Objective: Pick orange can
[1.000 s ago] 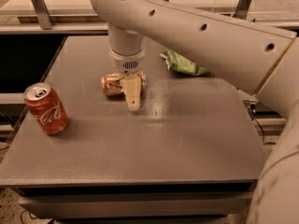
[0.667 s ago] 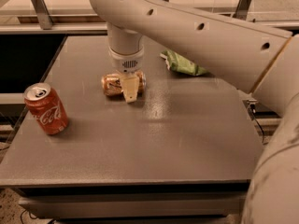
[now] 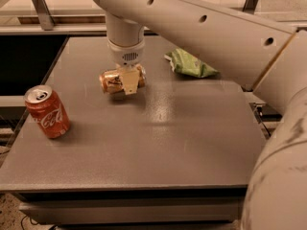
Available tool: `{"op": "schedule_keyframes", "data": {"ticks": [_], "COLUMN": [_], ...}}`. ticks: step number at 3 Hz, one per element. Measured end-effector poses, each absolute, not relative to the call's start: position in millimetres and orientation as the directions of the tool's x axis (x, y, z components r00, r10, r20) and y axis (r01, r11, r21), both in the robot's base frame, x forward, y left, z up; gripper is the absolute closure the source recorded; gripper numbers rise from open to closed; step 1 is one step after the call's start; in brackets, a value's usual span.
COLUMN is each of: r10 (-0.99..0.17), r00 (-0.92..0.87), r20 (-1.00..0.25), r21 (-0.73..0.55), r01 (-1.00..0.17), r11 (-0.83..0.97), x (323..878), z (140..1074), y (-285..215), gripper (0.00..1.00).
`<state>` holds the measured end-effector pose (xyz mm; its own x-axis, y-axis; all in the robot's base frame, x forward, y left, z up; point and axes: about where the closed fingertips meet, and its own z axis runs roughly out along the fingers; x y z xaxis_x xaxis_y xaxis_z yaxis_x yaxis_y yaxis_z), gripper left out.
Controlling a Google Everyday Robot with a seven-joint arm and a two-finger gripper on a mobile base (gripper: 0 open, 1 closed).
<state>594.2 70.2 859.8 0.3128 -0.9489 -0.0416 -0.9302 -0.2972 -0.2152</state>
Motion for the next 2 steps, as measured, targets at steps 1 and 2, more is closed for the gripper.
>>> {"op": "schedule_keyframes", "data": {"ticks": [1,2], "r10": [-0.937,-0.936], "r00": [0.343,0.345], "r20": [-0.068,-0.070], "r21": [-0.268,-0.269], "r01": [-0.911,-0.910], "r11": [-0.314,-0.315], "x": [600.9,600.8], "z": [896.4,897.2], "y": [76.4,76.6], "gripper": [1.00,1.00]}}
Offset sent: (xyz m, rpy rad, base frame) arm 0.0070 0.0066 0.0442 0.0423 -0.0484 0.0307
